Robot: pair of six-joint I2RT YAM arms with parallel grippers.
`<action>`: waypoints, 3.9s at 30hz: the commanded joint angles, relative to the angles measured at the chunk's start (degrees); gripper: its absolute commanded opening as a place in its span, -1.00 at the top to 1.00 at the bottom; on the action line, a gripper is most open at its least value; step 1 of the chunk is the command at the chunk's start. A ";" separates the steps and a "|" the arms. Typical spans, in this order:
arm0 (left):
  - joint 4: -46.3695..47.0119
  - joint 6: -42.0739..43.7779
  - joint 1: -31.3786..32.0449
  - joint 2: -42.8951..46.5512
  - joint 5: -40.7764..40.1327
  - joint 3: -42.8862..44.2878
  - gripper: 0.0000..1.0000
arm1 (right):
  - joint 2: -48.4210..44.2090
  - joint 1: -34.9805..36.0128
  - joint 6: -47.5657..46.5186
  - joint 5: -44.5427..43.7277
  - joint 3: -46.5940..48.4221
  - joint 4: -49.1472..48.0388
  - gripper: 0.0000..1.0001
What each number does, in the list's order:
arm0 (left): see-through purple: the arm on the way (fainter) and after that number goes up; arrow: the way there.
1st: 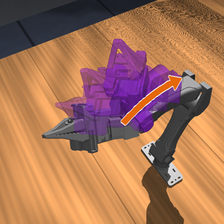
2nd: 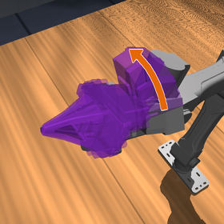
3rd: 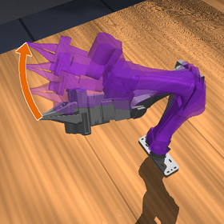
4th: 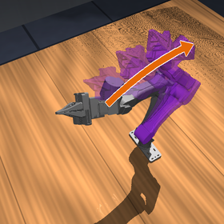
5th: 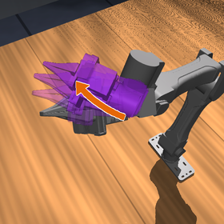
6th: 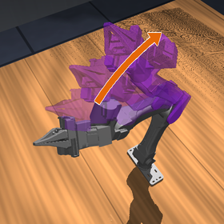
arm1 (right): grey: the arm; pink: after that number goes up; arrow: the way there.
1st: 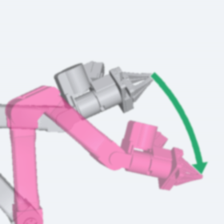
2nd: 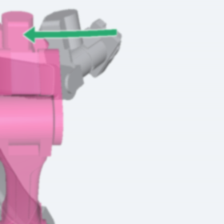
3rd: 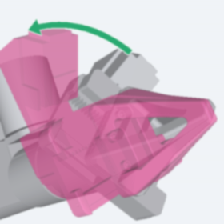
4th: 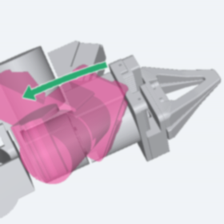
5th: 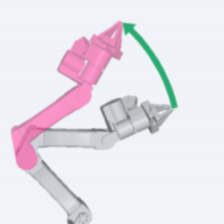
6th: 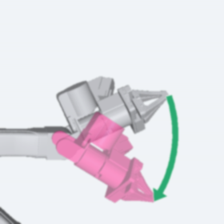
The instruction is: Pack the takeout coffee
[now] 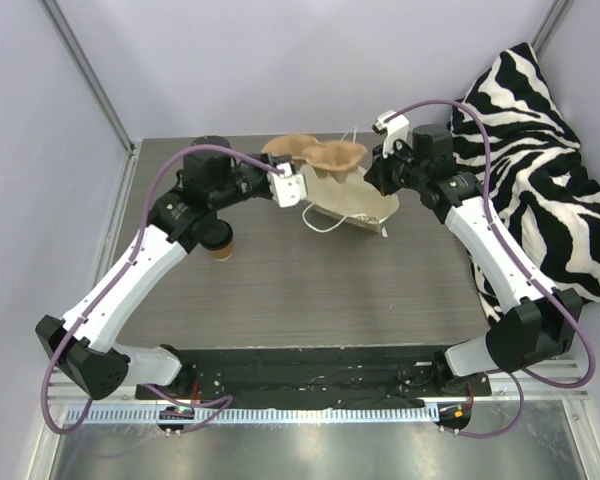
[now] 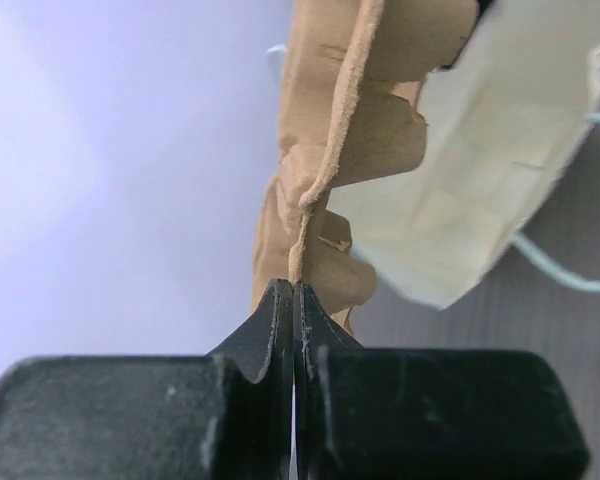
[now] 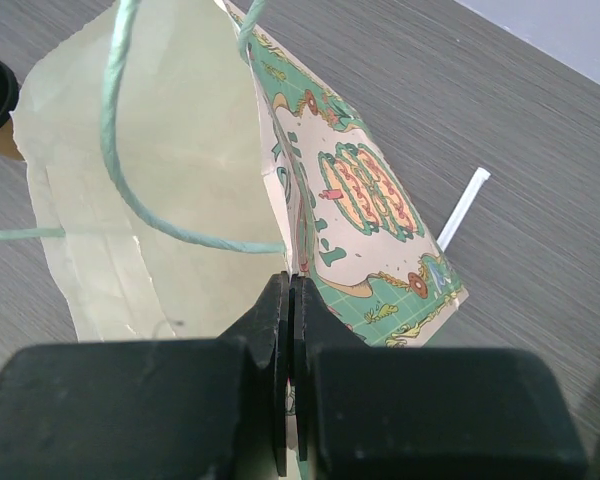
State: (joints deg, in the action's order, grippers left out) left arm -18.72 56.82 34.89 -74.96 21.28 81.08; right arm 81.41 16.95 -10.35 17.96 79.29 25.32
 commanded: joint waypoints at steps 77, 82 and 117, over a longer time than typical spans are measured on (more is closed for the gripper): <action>-20.92 -65.96 -48.25 -55.56 -0.27 35.82 -0.22 | 12.89 -6.75 14.09 12.21 22.56 33.34 -0.19; -20.48 -66.92 -48.25 -54.33 1.66 33.63 -0.23 | 22.64 -10.53 3.60 7.26 48.81 42.78 -0.70; -19.77 -63.76 -48.25 -48.09 3.42 26.68 -0.24 | 37.86 -7.90 -45.81 28.71 53.25 14.76 -0.75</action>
State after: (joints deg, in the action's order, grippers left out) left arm -39.66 -8.21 -13.34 -126.34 23.81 107.63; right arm 120.27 8.56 -50.98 42.24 131.04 41.76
